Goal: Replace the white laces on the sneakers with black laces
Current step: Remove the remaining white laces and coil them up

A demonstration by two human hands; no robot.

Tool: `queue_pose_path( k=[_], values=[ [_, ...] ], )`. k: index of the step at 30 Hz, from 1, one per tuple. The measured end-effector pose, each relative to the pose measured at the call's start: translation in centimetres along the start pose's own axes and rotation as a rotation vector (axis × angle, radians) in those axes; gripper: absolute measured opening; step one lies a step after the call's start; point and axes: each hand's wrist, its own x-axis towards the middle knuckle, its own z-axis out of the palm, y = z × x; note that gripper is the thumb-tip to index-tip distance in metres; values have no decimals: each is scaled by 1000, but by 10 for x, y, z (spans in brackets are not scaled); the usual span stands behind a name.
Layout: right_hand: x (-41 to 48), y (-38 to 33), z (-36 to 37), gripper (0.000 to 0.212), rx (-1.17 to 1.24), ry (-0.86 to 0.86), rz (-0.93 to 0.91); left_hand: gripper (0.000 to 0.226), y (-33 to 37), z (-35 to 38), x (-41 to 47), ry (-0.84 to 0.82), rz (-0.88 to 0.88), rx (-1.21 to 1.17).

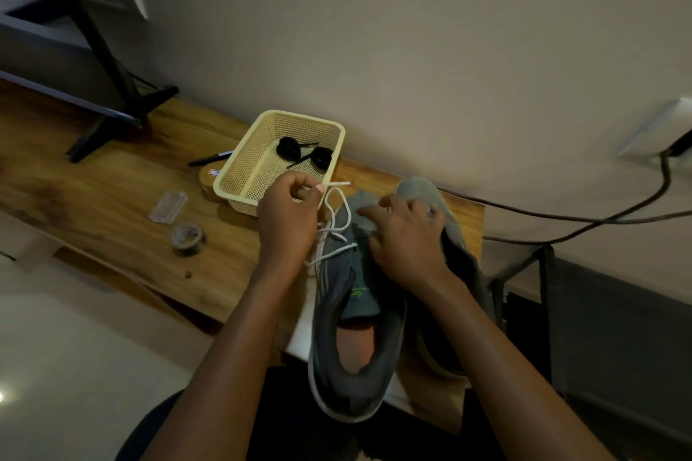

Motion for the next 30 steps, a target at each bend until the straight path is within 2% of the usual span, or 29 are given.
queue_pose_path(
  k=[2, 6, 9, 11, 14, 18, 22, 25, 27, 30],
  values=[
    [5, -4, 6, 42, -50, -44, -60, 4, 9, -4, 2, 101, -43, -163],
    [12, -12, 13, 25, -56, -44, -82, 7, 22, -15, 11, 333, -40, -485],
    [16, -12, 11, 19, -31, -10, -52, 14, 29, -23, 13, 481, 48, -573],
    [20, -14, 1, 12, 207, 63, 41, 10, 30, -24, 12, 564, 113, -582],
    [22, -14, -19, 19, 833, 254, 232, 5, 33, -24, 12, 701, 161, -608],
    [21, 5, -41, 17, 1228, 496, 428, 7, 39, -27, 14, 812, 259, -652],
    [24, 20, -48, 24, 1548, 591, 506, 5, 44, -23, 12, 800, 288, -609],
    [24, 28, -52, 33, 1597, 598, 455, 5, 47, -15, 6, 656, 229, -545],
    [24, 34, -51, 42, 1478, 567, 438, 4, 45, -12, 5, 507, 122, -468],
    [24, 48, -36, 41, 900, 507, 461, 2, 34, -11, 6, 252, -8, -190]
  ],
)
